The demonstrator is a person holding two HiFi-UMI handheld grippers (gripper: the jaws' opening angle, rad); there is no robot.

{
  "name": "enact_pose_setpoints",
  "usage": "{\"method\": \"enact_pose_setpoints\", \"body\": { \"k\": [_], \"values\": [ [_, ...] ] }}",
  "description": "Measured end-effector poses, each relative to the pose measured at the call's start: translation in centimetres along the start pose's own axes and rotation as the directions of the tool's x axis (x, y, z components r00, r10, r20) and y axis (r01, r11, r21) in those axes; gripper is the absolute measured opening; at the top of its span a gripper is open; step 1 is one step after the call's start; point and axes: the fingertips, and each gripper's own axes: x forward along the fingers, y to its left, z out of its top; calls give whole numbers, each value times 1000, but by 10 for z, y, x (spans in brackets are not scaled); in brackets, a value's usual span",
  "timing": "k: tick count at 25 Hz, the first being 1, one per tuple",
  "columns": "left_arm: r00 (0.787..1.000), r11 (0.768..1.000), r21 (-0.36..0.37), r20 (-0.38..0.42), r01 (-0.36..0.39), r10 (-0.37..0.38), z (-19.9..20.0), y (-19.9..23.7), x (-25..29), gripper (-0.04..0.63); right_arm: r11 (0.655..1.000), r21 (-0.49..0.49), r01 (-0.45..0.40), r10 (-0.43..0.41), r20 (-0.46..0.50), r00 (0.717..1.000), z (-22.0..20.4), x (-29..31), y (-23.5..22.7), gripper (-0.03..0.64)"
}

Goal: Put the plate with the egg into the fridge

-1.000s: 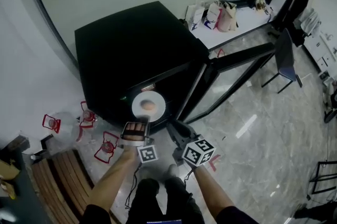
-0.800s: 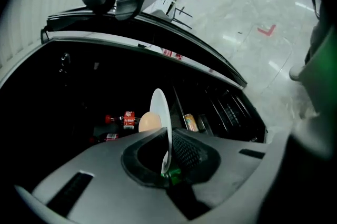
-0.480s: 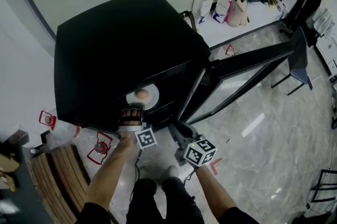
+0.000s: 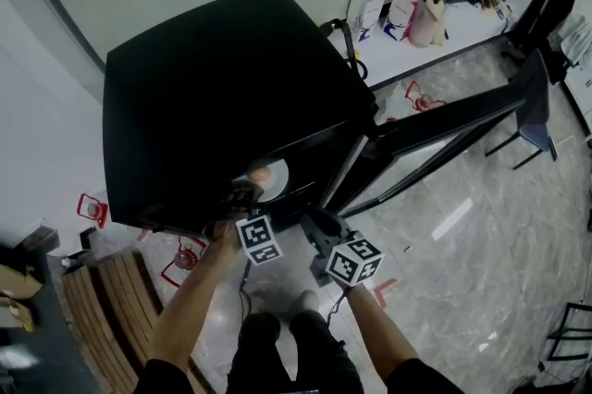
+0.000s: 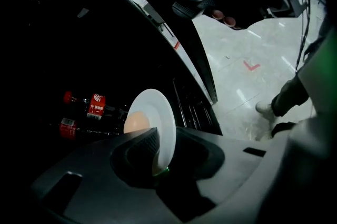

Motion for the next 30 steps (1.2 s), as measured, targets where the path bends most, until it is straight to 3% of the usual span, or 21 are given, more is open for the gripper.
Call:
{"method": "enact_pose_setpoints", "body": {
  "k": [4,7,12,14,16,19,22,24,25,27,29,30],
  "values": [
    [998,997,-27,1,68,-68,0,-3,-5,108,1000,-1,-5,5,-11,1000,-1,6,2,84],
    [998,998,-20,-6,63,-63,-3,-4,-9,114,1000,-4,-8,8,-13,1000,-1,9,3,84],
    [989,989,28,31,-143,142,2,5,-36,109,1000,-12,2,-2,-9,1000,3,6,6,86],
    [973,974,39,68,-225,222,10,5,-59,27,1000,-17,11,-11,-9,1000,8,1,12,84],
    [956,960,34,105,-277,272,19,6,-87,11,1000,-23,19,-19,-10,1000,16,-6,23,84],
    [932,946,-38,167,-321,323,35,12,-139,9,999,-38,33,-33,0,999,38,-22,50,84],
    [919,930,-244,219,-275,329,45,22,-187,9,997,-64,50,-47,35,998,66,-44,81,84],
    [909,881,-435,263,-188,323,48,31,-216,9,992,-107,64,-57,63,996,83,-57,104,84],
    [900,838,-530,290,-133,326,51,36,-231,9,988,-135,71,-61,78,995,91,-62,114,84],
    [870,730,-683,352,-12,344,57,49,-259,9,979,-183,87,-68,110,992,106,-73,134,84],
    [839,639,-763,407,95,361,64,59,-279,9,972,-211,108,-78,143,987,114,-84,149,84],
    [826,613,-779,429,133,366,67,61,-287,9,969,-218,119,-85,157,984,115,-90,155,84]
  ]
}}
